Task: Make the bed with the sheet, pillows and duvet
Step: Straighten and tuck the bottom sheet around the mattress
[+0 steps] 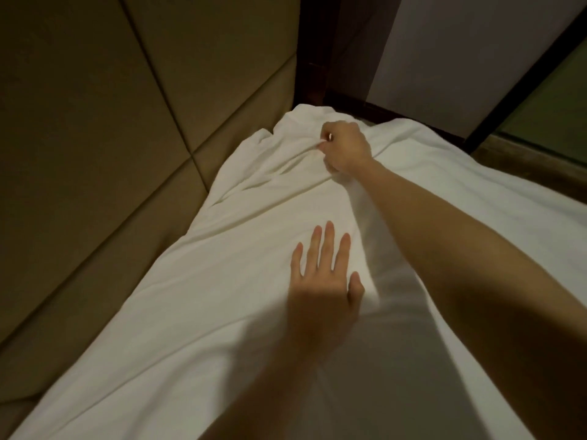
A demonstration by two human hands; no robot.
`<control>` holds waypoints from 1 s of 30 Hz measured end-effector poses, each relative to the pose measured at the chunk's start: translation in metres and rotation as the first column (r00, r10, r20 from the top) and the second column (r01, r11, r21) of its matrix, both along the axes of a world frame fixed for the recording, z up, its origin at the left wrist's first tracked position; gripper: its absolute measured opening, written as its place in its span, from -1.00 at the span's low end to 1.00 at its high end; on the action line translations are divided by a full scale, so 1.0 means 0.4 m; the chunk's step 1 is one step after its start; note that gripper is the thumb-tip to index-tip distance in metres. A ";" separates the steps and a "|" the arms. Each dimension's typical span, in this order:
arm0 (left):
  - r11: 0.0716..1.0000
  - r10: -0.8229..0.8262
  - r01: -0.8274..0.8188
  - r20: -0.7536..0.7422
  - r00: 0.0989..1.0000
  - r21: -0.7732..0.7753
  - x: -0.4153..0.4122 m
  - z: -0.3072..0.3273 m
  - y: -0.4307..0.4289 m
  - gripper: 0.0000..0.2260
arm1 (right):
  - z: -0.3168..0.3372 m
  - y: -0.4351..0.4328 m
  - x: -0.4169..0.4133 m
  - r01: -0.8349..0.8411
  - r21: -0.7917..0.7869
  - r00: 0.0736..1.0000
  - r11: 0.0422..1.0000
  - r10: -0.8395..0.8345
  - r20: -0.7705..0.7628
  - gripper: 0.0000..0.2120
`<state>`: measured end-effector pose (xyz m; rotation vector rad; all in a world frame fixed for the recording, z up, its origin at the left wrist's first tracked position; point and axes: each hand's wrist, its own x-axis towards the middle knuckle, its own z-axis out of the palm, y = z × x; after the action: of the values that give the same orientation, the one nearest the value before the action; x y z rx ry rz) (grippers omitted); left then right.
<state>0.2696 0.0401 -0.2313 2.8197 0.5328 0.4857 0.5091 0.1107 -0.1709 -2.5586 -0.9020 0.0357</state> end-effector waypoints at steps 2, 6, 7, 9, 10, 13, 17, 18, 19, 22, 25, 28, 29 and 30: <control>1.000 -0.002 0.002 -0.005 1.000 -0.002 -0.003 0.001 0.001 -0.50 | 0.029 0.029 0.016 0.161 0.267 0.976 0.950 -0.114 -0.184 -0.84; 1.000 -0.007 0.007 -0.003 1.000 -0.029 -0.003 0.004 0.001 -0.50 | 0.097 0.088 0.044 0.345 0.510 0.915 0.788 -0.161 -0.370 -0.74; 0.999 -0.006 0.006 -0.002 1.000 -0.035 -0.003 0.005 0.001 -0.50 | 0.097 0.096 0.043 0.303 0.479 0.938 0.824 -0.169 -0.303 -0.72; 0.999 -0.004 0.004 -0.002 1.000 -0.048 -0.001 0.006 0.001 -0.50 | 0.075 0.106 0.031 0.138 0.373 0.986 0.918 -0.093 -0.136 -0.73; 0.998 -0.004 0.004 0.002 1.000 -0.055 -0.001 0.007 0.002 -0.50 | 0.042 0.109 0.043 0.028 0.275 0.998 0.961 -0.011 -0.063 -0.75; 0.998 -0.002 0.003 0.003 1.000 -0.060 -0.002 0.007 0.003 -0.50 | -0.032 0.092 0.048 -0.157 -0.255 0.967 0.954 0.096 -0.236 -0.58; 1.000 -0.004 0.005 0.011 1.000 -0.028 0.000 0.000 0.005 -0.49 | -0.036 0.051 0.051 -0.182 -0.060 0.926 0.981 0.151 -0.346 -0.54; 1.000 -0.006 0.007 0.019 1.000 -0.017 0.001 -0.003 0.004 -0.49 | -0.025 0.029 0.050 -0.095 0.102 0.892 0.990 0.130 -0.434 -0.55; 1.000 -0.009 0.009 0.031 0.999 -0.009 0.001 -0.005 0.004 -0.50 | -0.015 0.001 0.048 -0.011 0.207 0.856 0.978 0.116 -0.503 -0.55; 1.000 -0.008 0.008 0.064 0.998 0.010 0.001 -0.008 0.002 -0.52 | 0.001 -0.108 0.018 0.109 0.270 0.860 0.957 0.046 -0.508 -0.61; 1.000 -0.009 0.008 0.063 0.998 0.018 0.002 -0.010 0.001 -0.54 | -0.019 -0.222 -0.026 0.285 0.259 0.891 0.923 -0.156 -0.427 -0.62; 1.000 -0.007 0.006 -0.052 0.999 -0.015 0.005 0.001 0.003 -0.51 | -0.034 -0.319 -0.090 0.279 0.103 0.929 0.955 -0.241 -0.282 -0.59; 1.000 -0.005 0.003 -0.106 0.994 -0.024 0.011 0.010 0.004 -0.49 | -0.047 -0.337 -0.101 0.214 -0.020 0.954 0.977 -0.214 -0.211 -0.57; 1.000 -0.009 0.004 -0.155 0.988 -0.030 0.016 0.019 0.008 -0.48 | -0.054 -0.350 -0.111 0.148 -0.137 0.976 0.979 -0.167 -0.143 -0.55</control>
<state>0.2758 0.0434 -0.2235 2.8451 0.5554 0.2557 0.4647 -0.0293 -0.1925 -2.6920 -0.6553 0.2463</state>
